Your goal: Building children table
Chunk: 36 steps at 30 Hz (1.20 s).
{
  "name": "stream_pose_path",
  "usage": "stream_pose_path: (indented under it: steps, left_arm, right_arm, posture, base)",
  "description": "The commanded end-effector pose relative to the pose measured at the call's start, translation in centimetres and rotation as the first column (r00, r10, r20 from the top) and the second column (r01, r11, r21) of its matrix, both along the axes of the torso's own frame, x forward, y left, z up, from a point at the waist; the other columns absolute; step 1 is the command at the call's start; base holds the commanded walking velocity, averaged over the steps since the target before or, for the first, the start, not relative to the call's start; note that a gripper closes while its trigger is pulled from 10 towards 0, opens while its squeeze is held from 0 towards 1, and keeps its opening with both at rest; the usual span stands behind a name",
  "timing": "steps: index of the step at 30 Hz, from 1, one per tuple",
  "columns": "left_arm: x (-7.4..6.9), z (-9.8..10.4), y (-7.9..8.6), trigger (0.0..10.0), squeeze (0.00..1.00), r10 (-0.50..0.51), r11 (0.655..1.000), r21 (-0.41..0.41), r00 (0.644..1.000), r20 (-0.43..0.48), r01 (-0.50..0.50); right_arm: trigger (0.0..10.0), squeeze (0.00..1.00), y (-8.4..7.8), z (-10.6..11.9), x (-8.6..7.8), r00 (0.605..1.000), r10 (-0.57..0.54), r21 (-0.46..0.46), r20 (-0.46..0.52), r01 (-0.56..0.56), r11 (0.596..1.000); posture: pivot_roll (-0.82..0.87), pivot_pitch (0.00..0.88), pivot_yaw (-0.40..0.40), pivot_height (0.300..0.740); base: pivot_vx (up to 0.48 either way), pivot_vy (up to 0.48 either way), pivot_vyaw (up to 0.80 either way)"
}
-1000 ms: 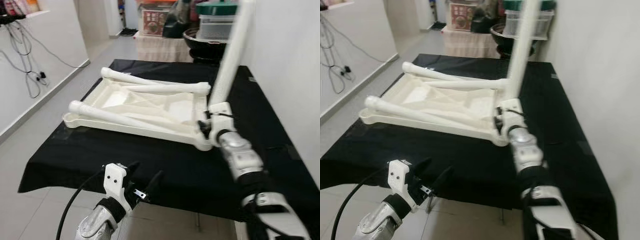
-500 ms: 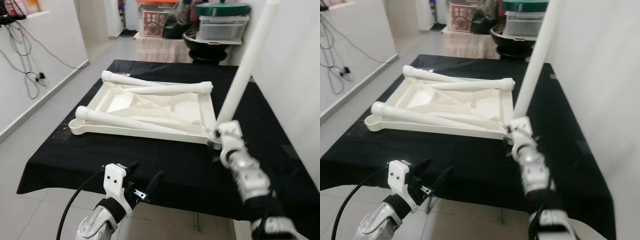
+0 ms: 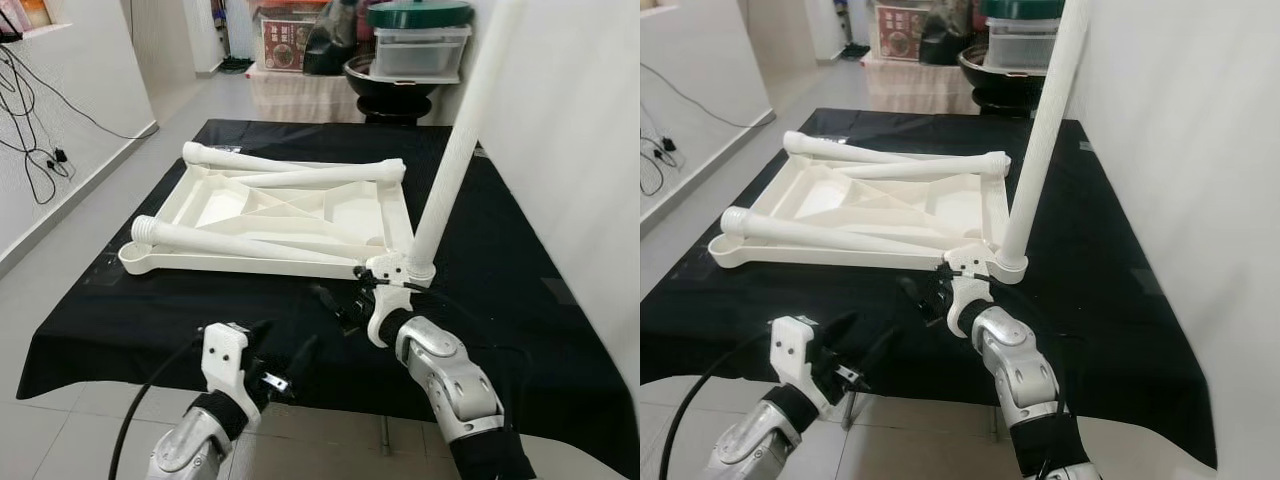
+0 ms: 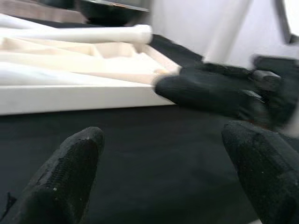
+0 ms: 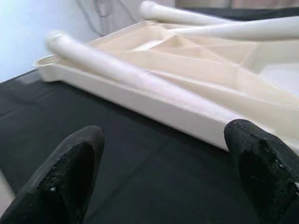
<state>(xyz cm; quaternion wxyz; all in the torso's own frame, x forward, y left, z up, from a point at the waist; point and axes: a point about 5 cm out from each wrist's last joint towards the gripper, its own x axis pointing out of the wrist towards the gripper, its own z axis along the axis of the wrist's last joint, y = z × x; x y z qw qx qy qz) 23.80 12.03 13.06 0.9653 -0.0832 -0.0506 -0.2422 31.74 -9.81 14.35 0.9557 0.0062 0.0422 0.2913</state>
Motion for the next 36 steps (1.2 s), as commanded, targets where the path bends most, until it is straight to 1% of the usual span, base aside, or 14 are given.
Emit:
stream_pose_path:
  steps: [1, 2, 3, 5, 7, 9, 10, 11, 12, 15, 19, 29, 32, 36]
  left_arm:
    - [0.3, -0.1, 0.8, 10.0, 0.00, 0.049, 0.998, 0.033, 0.999, 0.001, -0.049]
    - [0.3, -0.1, 0.8, 10.0, 0.00, 0.049, 0.998, 0.033, 0.999, 0.001, -0.049]
    - [0.8, 0.0, 1.4, 10.0, 0.00, 0.106, 0.992, 0.067, 0.994, 0.009, -0.106]
    - [0.8, 0.0, 1.4, 10.0, 0.00, 0.106, 0.992, 0.067, 0.994, 0.009, -0.106]
    - [1.6, -0.1, 2.0, 10.0, 0.00, 0.172, 0.980, 0.099, 0.985, -0.012, -0.170]
    - [1.6, -0.1, 2.0, 10.0, 0.00, 0.172, 0.980, 0.099, 0.985, -0.012, -0.170]
    - [2.1, -0.3, 2.0, 10.0, 0.00, 0.193, 0.975, 0.117, 0.981, -0.030, -0.189]
    - [2.3, -0.5, 2.0, 10.0, 0.00, 0.204, 0.971, 0.137, 0.978, -0.037, -0.197]
    - [2.6, -0.5, 2.0, 10.0, 0.00, 0.210, 0.968, 0.150, 0.977, -0.036, -0.203]
    - [2.7, -0.5, 2.0, 10.0, 0.00, 0.212, 0.966, 0.157, 0.977, -0.033, -0.205]
    - [3.3, 0.2, 2.3, 10.0, 0.00, 0.218, 0.962, 0.169, 0.976, -0.010, -0.213]
    - [4.4, 2.7, 2.3, 10.0, 0.00, 0.185, 0.960, 0.198, 0.979, 0.090, -0.200]
    - [4.5, 2.8, 2.1, 10.0, 0.00, 0.172, 0.962, 0.197, 0.981, 0.094, -0.187]
    - [4.3, 2.4, 2.3, 10.0, 0.00, 0.176, 0.963, 0.193, 0.980, 0.087, -0.190]
  right_arm:
    - [10.0, 0.00, 0.3, -0.7, -0.6, 0.999, 0.030, 0.022, -0.011, -0.030, 0.999]
    - [10.0, 0.00, 0.3, -0.7, -0.6, 0.999, 0.030, 0.022, -0.011, -0.030, 0.999]
    - [10.0, 0.00, 0.2, -1.4, -0.9, 1.000, 0.025, 0.030, -0.012, -0.024, 0.999]
    - [10.0, 0.00, 0.2, -1.4, -0.9, 1.000, 0.025, 0.030, -0.012, -0.024, 0.999]
    - [10.0, 0.00, -0.9, -2.2, -0.4, 0.994, -0.101, 0.055, -0.032, 0.103, 0.993]
    - [10.0, 0.00, -0.9, -2.2, -0.4, 0.994, -0.101, 0.055, -0.032, 0.103, 0.993]
    - [10.0, 0.00, -1.6, -2.3, 0.0, 0.984, -0.174, 0.073, -0.041, 0.176, 0.982]
    - [10.0, 0.00, -2.0, -2.3, 0.3, 0.975, -0.217, 0.092, -0.052, 0.221, 0.971]
    - [10.0, 0.00, -2.2, -2.3, 0.4, 0.970, -0.236, 0.103, -0.055, 0.240, 0.965]
    - [10.0, 0.00, -2.2, -2.3, 0.4, 0.969, -0.240, 0.109, -0.056, 0.244, 0.964]
    - [10.0, 0.00, -2.2, -2.1, 0.4, 0.976, -0.217, 0.140, -0.037, 0.220, 0.965]
    - [10.0, 0.00, -2.0, -1.9, 0.8, 0.975, -0.223, 0.166, -0.003, 0.220, 0.961]
    - [10.0, 0.00, -2.1, -2.0, 1.0, 0.971, -0.239, 0.164, -0.001, 0.235, 0.958]
    - [10.0, 0.00, -2.3, -2.0, 1.1, 0.964, -0.266, 0.164, 0.001, 0.262, 0.951]
  posture:
    - [0.04, 0.080, -0.014, 0.740]
    - [0.04, 0.080, -0.014, 0.740]
    - [0.04, 0.081, -0.012, 0.740]
    - [0.04, 0.081, -0.012, 0.740]
    - [0.03, 0.075, -0.004, 0.740]
    - [0.03, 0.075, -0.004, 0.740]
    - [0.03, 0.072, -0.002, 0.740]
    - [0.03, 0.069, 0.004, 0.740]
    - [0.02, 0.065, 0.005, 0.740]
    - [0.02, 0.065, 0.005, 0.740]
    - [0.03, 0.048, 0.007, 0.740]
    - [0.03, 0.032, 0.010, 0.740]
    - [0.03, 0.029, 0.018, 0.740]
    - [0.03, 0.029, 0.024, 0.740]
  base:
    - [0.000, 0.000, 0.00]
    - [0.000, 0.000, 0.00]
    - [0.000, 0.000, 0.00]
    - [0.000, 0.000, 0.00]
    - [0.000, 0.000, 0.00]
    - [0.000, 0.000, 0.00]
    - [0.000, 0.480, 0.00]
    - [0.000, 0.480, 0.00]
    - [0.000, 0.480, 0.00]
    - [0.000, 0.480, 0.00]
    - [0.000, 0.480, 0.00]
    - [0.000, 0.480, 0.00]
    - [0.000, 0.480, 0.00]
    - [0.000, 0.000, 0.00]
